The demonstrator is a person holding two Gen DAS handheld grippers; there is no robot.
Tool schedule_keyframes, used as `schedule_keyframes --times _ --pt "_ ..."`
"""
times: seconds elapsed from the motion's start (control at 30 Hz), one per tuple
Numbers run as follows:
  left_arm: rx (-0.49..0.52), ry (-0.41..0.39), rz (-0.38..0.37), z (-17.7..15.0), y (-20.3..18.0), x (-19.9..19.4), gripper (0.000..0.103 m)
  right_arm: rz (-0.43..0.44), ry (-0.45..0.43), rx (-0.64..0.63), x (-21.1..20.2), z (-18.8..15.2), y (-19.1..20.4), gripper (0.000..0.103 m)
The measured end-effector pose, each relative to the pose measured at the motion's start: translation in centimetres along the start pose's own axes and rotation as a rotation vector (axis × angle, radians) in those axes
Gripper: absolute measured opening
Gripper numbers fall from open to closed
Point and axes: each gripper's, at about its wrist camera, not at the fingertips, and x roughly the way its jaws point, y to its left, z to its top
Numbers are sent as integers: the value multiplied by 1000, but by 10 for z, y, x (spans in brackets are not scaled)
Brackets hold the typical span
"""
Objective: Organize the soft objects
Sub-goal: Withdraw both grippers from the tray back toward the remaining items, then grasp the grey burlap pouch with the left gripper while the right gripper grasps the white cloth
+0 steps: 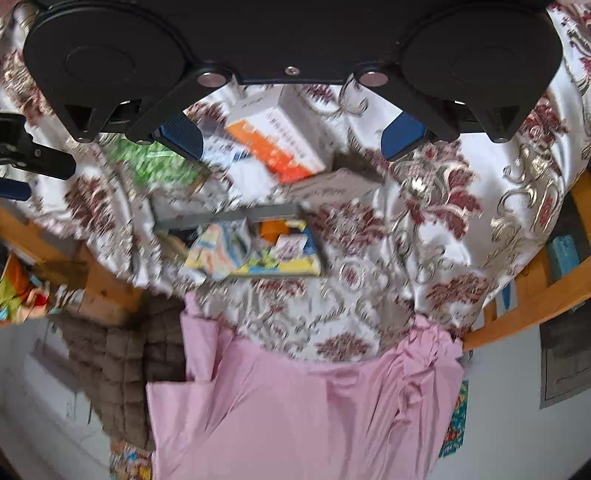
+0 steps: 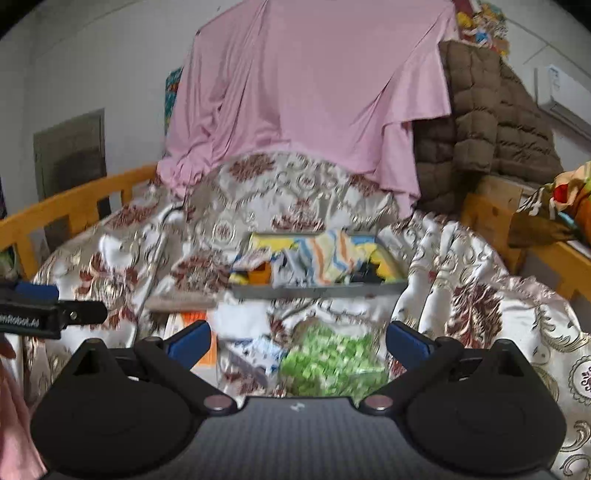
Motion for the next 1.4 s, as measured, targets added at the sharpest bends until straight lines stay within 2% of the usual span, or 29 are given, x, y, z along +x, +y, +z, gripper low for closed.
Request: schedule_keyframes --times 0.27,0.5,0.67,0.83,1.0,1.17,1.4 --pt "5 102 59 -5 3 18 102 40 128 -69 24 -13 19 103" --pt "0 188 103 -7 5 36 102 21 290 -83 53 -29 22 103" --pt "-25 255 110 -6 11 53 102 34 339 -106 71 -36 26 103" --pt "-78 301 120 -2 20 75 102 35 302 -131 82 -32 27 103" --pt "-48 292 145 3 22 92 102 58 250 -96 93 -26 20 103" --pt "-53 297 131 6 26 102 102 70 203 -88 101 -23 18 103" --pt "-48 264 126 13 30 110 102 90 113 -92 107 -18 22 103"
